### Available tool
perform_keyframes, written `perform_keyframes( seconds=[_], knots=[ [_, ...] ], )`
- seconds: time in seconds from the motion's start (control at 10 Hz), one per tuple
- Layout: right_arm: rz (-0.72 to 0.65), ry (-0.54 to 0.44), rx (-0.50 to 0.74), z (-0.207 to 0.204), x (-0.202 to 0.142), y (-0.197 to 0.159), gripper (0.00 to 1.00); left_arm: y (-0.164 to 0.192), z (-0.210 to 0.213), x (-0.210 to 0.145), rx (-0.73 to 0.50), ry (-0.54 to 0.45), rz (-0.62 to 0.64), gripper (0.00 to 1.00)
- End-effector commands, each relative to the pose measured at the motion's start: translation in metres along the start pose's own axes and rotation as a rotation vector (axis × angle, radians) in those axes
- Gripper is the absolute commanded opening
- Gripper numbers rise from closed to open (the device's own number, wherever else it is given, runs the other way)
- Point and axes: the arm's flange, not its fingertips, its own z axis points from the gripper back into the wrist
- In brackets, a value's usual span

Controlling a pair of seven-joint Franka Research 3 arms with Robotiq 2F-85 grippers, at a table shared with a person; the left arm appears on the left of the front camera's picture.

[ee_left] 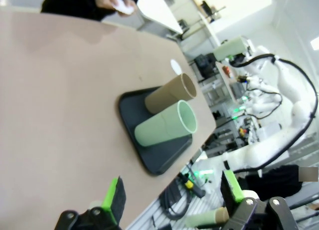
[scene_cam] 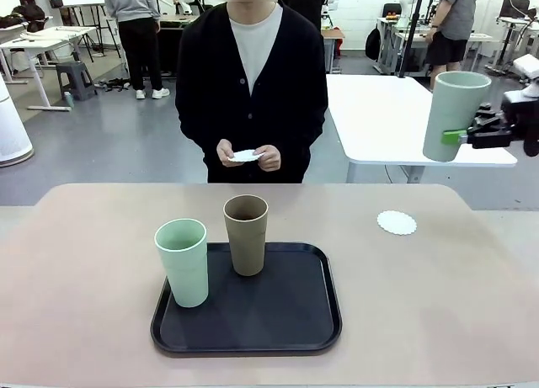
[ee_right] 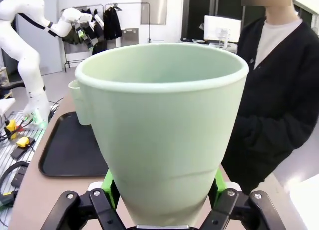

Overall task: Place coasters on the table and set cups on them.
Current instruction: Pick up one Reusable plastic cup and place it on a coaster set by the human.

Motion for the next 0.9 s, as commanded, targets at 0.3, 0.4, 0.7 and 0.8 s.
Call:
perform_keyframes(
  seconds=[0.3, 0.4, 0.7, 0.8],
  knots=[
    [-0.068, -0.014, 0.050, -0.017, -0.084, -0.050, 0.82, 0.000, 0.001, -0.001, -0.007, -0.004, -0.011, 1.00],
    [-0.089, -0.009, 0.052, -0.019, -0.098, -0.052, 0.82, 0.000, 0.001, -0.001, -0.007, -0.004, -0.011, 1.00],
    [-0.114, -0.015, 0.102, -0.033, -0.130, -0.049, 0.82, 0.000, 0.001, -0.001, -0.007, -0.004, -0.011, 1.00],
    [-0.118, -0.006, 0.121, -0.039, -0.136, -0.048, 0.82, 0.000, 0.001, -0.001, -0.007, -0.004, -0.011, 1.00]
  ],
)
